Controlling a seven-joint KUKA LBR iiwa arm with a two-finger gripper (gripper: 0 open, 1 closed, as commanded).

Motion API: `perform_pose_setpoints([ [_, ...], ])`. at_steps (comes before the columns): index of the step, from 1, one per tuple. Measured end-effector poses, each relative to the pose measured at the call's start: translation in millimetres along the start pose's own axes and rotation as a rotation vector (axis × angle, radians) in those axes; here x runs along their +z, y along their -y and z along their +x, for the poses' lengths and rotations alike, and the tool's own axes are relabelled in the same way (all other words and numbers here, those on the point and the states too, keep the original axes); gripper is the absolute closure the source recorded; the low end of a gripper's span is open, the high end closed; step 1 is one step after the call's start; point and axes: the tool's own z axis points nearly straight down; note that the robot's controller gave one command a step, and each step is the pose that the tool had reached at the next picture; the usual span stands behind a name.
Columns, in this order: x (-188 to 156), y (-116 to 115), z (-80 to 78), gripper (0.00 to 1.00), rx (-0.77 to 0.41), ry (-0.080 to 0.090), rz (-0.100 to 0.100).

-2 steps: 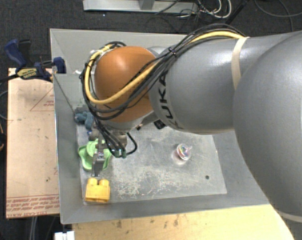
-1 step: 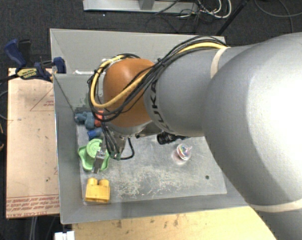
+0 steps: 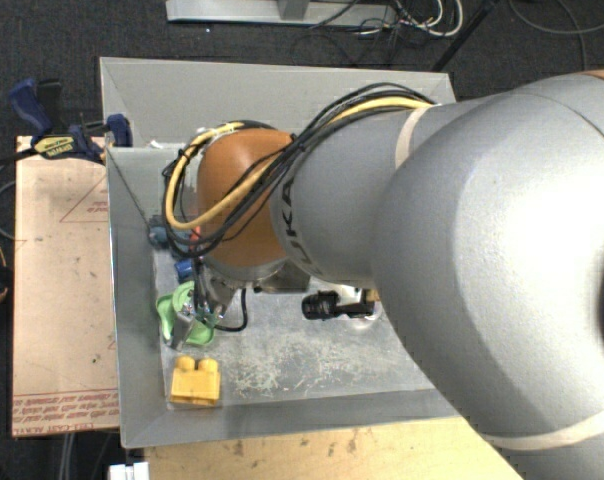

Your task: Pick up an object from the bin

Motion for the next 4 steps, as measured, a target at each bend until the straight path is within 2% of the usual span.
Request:
perform_pose_setpoints([
  [1, 20, -15, 6.0, 0.0, 0.059, 0.007, -0.007],
  [2, 41, -21, -14.1, 0.0, 0.221, 0.011, -0.004],
  [3, 41, 0, -30.9, 0.0, 0.281, 0.013, -0.028],
  [4, 41, 0, -31.1, 1.0, 0.281, 0.014, -0.028],
])
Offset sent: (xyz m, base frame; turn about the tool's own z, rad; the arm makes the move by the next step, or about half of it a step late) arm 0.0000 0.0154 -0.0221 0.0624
